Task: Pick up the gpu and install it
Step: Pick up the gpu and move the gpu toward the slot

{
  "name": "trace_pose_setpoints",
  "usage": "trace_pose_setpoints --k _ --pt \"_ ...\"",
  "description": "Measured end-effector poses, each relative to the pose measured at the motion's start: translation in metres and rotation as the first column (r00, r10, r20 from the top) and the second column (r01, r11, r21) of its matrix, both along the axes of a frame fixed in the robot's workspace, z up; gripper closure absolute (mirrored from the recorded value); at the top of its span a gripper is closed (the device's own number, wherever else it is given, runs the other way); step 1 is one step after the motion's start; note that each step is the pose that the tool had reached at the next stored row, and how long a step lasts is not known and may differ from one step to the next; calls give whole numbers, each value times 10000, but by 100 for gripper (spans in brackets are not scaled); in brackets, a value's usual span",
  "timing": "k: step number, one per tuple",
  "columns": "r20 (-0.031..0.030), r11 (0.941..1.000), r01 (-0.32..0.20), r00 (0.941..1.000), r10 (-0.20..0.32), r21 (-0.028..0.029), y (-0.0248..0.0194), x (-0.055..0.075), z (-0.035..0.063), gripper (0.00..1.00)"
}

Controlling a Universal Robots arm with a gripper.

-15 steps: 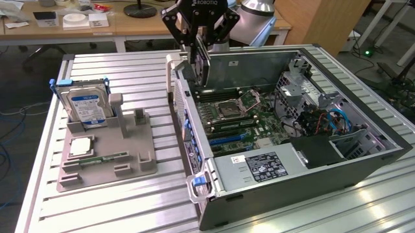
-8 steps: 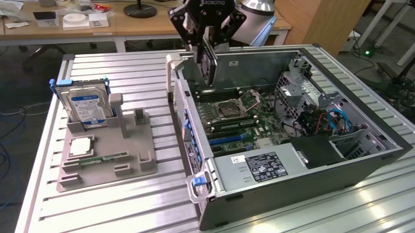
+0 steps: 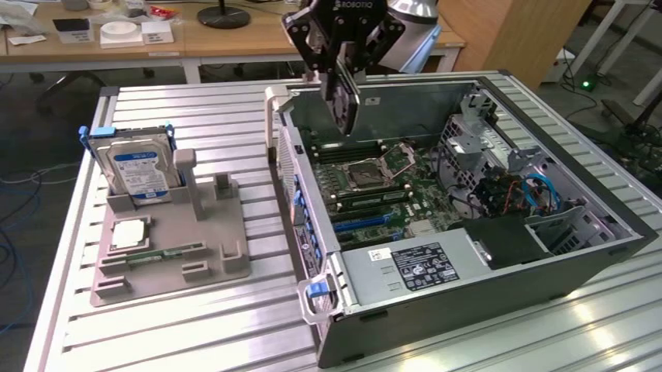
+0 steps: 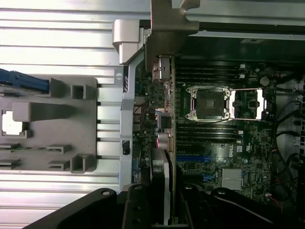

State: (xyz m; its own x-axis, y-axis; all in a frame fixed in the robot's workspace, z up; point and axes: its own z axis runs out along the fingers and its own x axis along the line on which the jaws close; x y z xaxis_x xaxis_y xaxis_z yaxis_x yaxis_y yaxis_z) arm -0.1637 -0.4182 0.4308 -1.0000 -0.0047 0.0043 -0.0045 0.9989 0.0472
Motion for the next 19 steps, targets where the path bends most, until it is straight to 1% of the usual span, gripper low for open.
trace_pose_setpoints --k 19 --pt "1 10000 0 10000 0 0 0 395 -4 72"
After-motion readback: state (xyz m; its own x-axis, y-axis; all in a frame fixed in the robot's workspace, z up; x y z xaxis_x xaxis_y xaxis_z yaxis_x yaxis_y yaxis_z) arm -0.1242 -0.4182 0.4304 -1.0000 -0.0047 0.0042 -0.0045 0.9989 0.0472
